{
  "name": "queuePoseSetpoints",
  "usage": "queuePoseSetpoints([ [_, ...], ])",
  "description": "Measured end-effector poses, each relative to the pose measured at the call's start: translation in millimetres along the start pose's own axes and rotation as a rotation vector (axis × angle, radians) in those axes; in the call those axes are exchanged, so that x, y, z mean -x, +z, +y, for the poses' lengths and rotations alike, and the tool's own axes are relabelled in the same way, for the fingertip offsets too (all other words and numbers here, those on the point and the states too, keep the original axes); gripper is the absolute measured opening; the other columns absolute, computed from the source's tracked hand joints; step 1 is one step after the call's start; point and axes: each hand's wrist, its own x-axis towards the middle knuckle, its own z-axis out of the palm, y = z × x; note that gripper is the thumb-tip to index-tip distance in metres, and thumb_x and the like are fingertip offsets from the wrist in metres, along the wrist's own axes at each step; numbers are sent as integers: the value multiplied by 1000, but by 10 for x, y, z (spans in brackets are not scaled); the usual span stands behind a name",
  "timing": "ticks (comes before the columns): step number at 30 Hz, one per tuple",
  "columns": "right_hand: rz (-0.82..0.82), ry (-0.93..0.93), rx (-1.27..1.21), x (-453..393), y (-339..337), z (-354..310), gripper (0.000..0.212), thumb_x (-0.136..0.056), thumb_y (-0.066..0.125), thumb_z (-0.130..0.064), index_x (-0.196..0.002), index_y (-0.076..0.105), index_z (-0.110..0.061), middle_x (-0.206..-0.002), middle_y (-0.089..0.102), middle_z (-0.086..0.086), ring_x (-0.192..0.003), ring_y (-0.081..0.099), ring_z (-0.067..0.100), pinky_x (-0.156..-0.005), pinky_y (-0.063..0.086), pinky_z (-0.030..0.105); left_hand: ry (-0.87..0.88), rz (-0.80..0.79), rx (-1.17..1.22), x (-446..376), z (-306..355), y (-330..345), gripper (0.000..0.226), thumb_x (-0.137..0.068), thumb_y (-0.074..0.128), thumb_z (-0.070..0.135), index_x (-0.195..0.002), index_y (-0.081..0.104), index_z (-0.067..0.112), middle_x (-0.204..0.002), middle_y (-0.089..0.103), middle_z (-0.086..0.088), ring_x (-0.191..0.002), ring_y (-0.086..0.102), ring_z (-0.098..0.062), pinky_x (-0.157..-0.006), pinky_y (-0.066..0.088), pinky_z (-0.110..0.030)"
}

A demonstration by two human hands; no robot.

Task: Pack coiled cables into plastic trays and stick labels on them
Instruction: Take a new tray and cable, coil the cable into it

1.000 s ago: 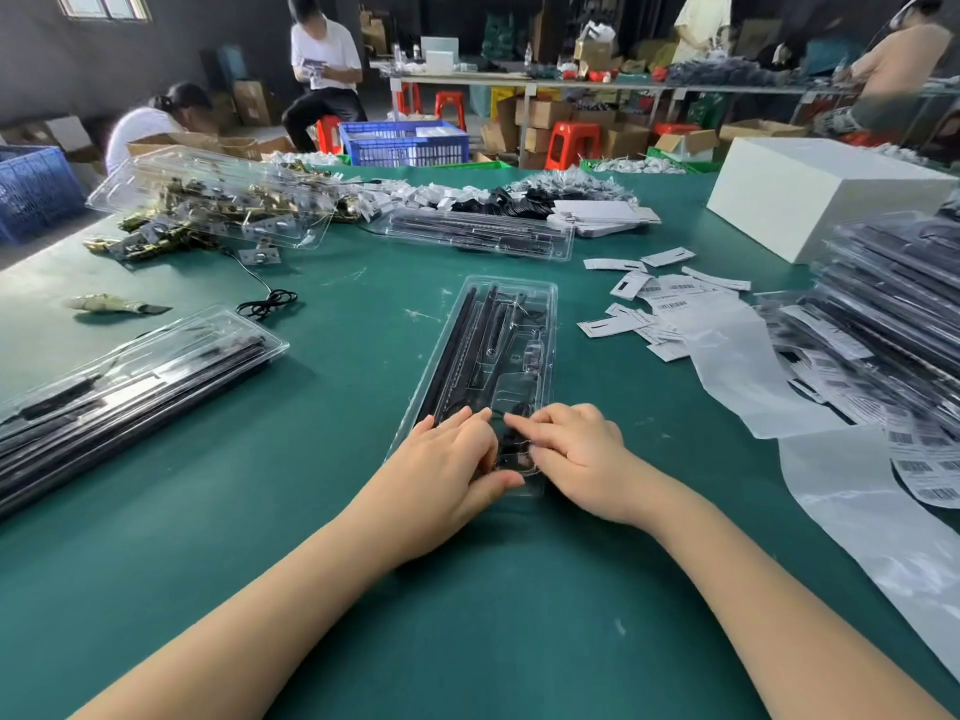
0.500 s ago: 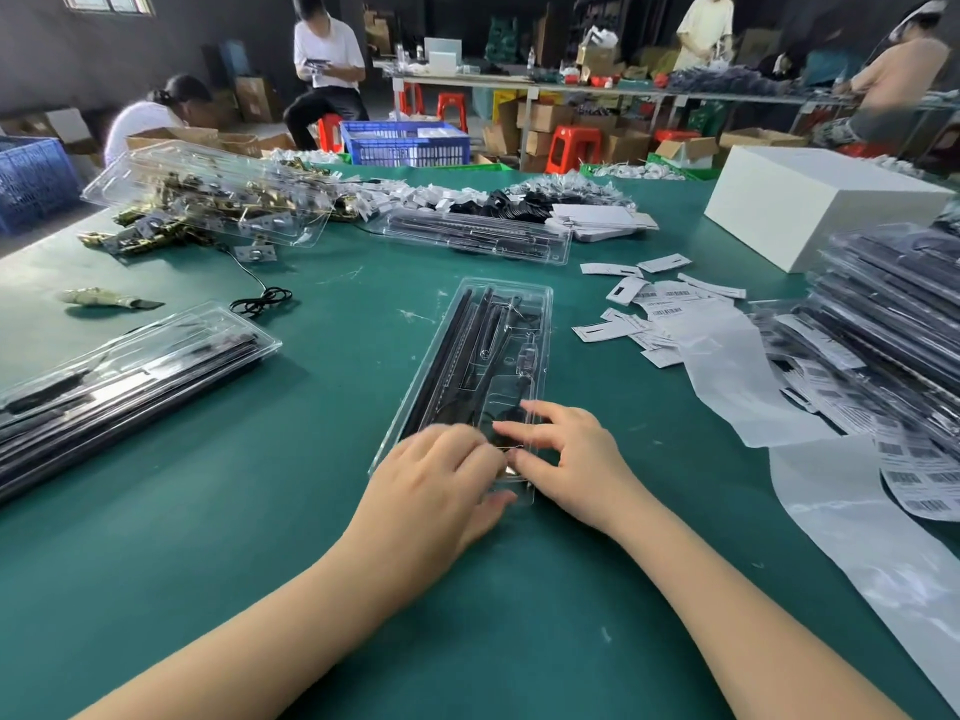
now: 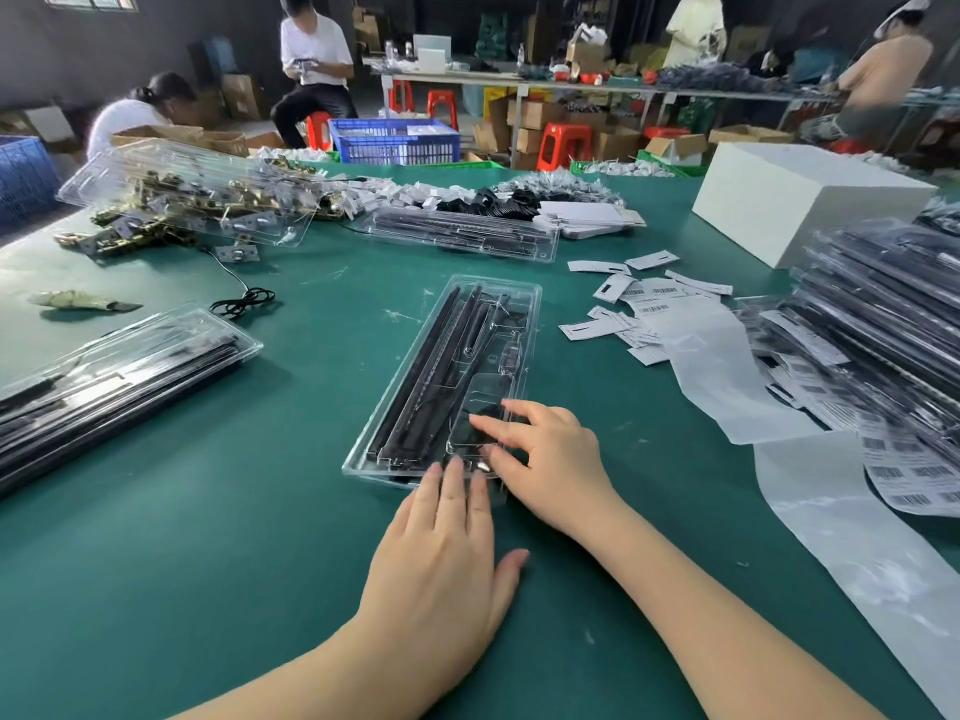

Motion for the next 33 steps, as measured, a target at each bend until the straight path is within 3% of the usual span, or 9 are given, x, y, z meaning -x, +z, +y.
queuePoseSetpoints([
  [6,-3,-14,50,-11,24,-4,39,-96,45,-48,-134,42,-59,-146,42,-16,-131,32,17,-100,24,33,-52,58,28,-27,-32,37,51,-66,79,49,-96,74,8,-110,71,-15,-106,67,-31,-87,51,-59],
  [9,-34,-23,85,-24,28,2,41,-98,42,-48,-136,34,-62,-147,40,-14,-131,31,19,-102,24,34,1,136,55,-59,-38,61,35,-80,59,43,-95,72,14,-111,71,-5,-111,65,-23,-97,39,-48],
  [11,-69,-30,104,-34,19,11,39,-99,39,-48,-135,34,-64,-149,36,-14,-132,29,20,-104,21,35,53,141,76,-96,-58,70,30,-80,58,38,-95,71,14,-108,72,0,-112,64,-21,-91,32,-39],
  [16,-113,-48,68,-10,-13,49,35,-99,34,-49,-130,42,-63,-150,32,-15,-134,22,16,-105,16,35,127,115,100,-117,-163,34,33,-76,61,33,-102,70,14,-111,71,3,-113,64,-20,-91,38,-37],
  [19,-88,-28,36,-1,-23,25,36,-95,32,-63,-127,48,-61,-149,36,-17,-134,25,15,-104,19,37,244,116,37,-111,-239,-28,27,-72,67,25,-97,72,18,-103,71,8,-97,69,-14,-82,47,-33],
  [22,-58,-3,47,-5,-14,2,39,-89,39,-70,-125,51,-60,-148,38,-18,-133,27,14,-102,20,35,238,200,80,-110,-213,-111,2,-71,70,23,-71,68,23,-68,66,9,-61,65,-12,-61,53,-28],
  [24,-45,7,32,-14,0,-1,35,-90,45,-64,-124,52,-60,-147,38,-18,-133,27,14,-102,19,35,151,231,166,-140,-201,-179,12,-73,71,25,-67,62,21,-61,58,6,-52,59,-16,-49,48,-29],
  [29,-46,10,35,-26,14,9,36,-89,46,-66,-123,53,-60,-151,34,-17,-135,25,13,-100,19,34,-51,71,220,-345,-337,-125,33,-72,73,23,-101,67,9,-103,68,-5,-97,66,-26,-82,52,-34],
  [33,-57,-23,44,-21,4,35,34,-96,41,-57,-128,50,-57,-152,34,-15,-135,26,16,-102,20,35,6,0,224,-467,-391,-35,29,-79,67,30,-98,65,9,-91,68,-1,-84,66,-20,-65,50,-29],
])
